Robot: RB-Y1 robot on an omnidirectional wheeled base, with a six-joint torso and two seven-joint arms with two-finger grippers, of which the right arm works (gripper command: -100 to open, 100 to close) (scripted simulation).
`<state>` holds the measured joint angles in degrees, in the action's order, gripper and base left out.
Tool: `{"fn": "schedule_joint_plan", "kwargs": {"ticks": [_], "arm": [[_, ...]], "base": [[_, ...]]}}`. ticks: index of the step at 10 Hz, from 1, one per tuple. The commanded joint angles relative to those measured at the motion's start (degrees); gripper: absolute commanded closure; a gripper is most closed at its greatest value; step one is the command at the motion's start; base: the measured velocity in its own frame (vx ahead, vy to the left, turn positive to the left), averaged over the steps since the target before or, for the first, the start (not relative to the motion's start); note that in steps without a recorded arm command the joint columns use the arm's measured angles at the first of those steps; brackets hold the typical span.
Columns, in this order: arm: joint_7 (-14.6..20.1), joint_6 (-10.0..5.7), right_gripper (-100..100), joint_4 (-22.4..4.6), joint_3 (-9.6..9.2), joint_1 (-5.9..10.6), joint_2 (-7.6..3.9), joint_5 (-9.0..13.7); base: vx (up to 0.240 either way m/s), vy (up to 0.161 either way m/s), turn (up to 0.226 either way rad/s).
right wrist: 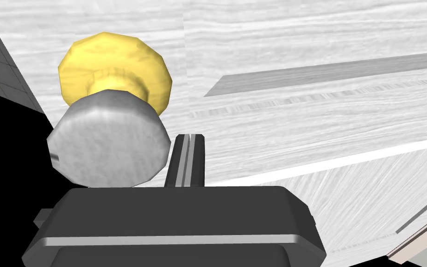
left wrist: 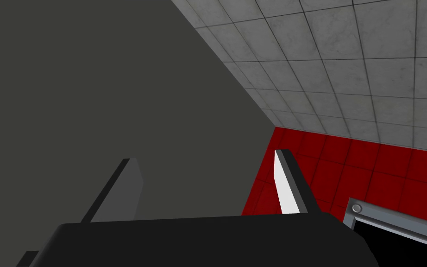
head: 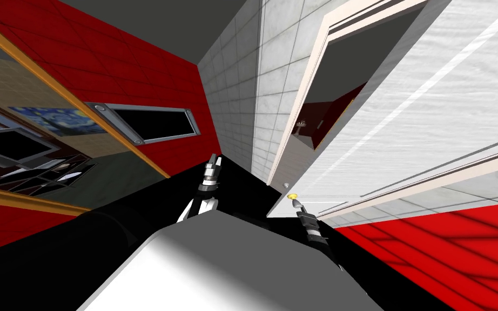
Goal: Pull the door open
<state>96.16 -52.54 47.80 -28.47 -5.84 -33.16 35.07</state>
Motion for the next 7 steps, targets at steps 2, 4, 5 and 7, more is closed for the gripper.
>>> {"fn": "schedule_joint_plan", "kwargs": {"ticks": [2,4,5,7], "arm": [[1.0,-2.78,-100,-0.5,-2.15,-0.37,0.39,-1.2],[1.4,-3.96,-100,-0.7,-2.98,-0.48,0.28,-1.6],[1.6,-4.54,-100,-0.8,-3.39,-0.54,0.23,-1.9],[2.0,-5.66,-100,-0.9,-4.17,-0.65,0.12,-2.3]], "base": [[-0.143,-0.08,0.096],[-0.132,-0.094,0.079],[-0.101,-0.064,0.053],[-0.113,-0.071,0.079]]}}
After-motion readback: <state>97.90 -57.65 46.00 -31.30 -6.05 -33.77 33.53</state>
